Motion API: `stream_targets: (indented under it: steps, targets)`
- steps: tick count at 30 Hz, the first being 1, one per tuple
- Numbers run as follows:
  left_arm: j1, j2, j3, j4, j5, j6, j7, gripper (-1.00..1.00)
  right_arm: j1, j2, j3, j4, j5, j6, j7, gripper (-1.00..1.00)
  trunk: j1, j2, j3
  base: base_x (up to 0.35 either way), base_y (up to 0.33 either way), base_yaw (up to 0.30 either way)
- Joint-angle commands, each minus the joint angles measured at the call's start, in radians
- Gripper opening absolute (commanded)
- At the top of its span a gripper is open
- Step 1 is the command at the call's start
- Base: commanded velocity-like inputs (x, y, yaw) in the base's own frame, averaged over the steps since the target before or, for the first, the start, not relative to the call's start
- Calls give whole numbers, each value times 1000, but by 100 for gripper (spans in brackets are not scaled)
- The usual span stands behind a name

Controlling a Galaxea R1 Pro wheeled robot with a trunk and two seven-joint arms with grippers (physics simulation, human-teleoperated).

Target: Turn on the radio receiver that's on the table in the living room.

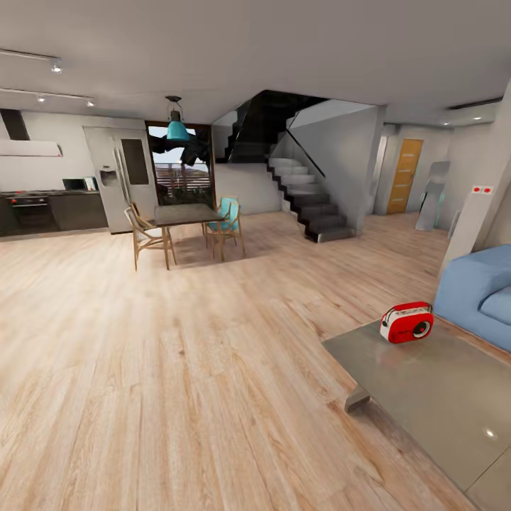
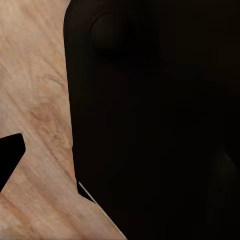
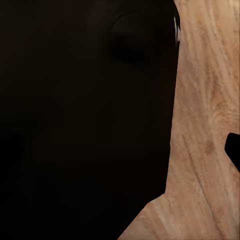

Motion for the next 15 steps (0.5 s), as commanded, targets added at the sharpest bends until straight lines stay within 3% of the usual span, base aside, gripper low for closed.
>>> stream_targets:
  steps: [1, 15]
  targets:
    - [1, 6, 0, -6, 1, -5, -1, 100, 1, 4, 5, -2, 0, -5, -1, 100, 0, 0, 0, 0, 0, 0]
    - [1, 8, 0, -33, 1, -37, -1, 100, 1, 15, 84, -1, -15, -18, -1, 100, 0, 0, 0, 0, 0, 0]
